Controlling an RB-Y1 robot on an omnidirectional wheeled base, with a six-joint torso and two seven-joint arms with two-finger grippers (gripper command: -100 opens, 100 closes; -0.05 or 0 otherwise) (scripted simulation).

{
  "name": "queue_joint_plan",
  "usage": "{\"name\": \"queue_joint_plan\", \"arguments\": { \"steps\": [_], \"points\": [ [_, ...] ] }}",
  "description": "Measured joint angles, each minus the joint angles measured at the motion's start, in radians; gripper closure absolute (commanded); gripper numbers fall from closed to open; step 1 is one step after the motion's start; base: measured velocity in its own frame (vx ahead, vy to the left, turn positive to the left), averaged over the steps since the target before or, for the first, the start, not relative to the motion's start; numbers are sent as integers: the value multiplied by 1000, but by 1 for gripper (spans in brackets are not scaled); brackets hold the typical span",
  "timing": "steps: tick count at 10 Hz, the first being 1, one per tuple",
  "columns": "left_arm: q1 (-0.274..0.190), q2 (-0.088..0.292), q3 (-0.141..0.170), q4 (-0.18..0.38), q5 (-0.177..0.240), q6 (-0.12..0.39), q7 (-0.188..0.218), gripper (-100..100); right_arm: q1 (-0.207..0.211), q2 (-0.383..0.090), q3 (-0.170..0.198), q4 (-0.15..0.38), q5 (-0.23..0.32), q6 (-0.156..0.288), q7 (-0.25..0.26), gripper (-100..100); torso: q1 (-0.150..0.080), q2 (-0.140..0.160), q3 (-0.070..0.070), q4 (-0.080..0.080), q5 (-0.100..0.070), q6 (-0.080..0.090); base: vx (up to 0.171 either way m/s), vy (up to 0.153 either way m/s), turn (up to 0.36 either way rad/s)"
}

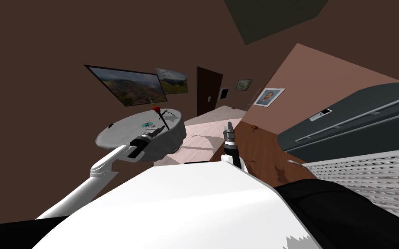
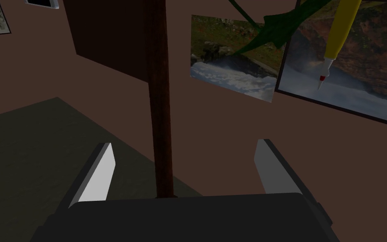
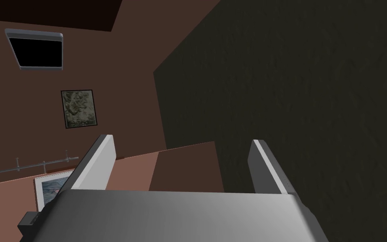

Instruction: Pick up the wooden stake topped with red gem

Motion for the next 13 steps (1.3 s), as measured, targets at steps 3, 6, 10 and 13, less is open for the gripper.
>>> {"name": "queue_joint_plan", "arguments": {
  "steps": [3,6,10,13],
  "points": [
    [13,56,14,-33,26,37,29,-100,0,0,0,0,0,0,0,0,2,-5,-3,-1,0,0,38,45,45],
    [36,110,33,-75,48,65,58,-100,0,0,0,0,0,0,0,0,-1,-4,-3,-1,0,0,26,-1,4],
    [48,178,41,-142,75,97,90,-100,0,0,0,0,0,0,0,0,-8,-8,-5,-2,-2,1,58,-68,-27],
    [26,157,19,-121,66,76,87,-100,0,0,0,0,0,0,0,0,-3,-1,-1,-1,0,0,-36,-24,51]
  ]
}}
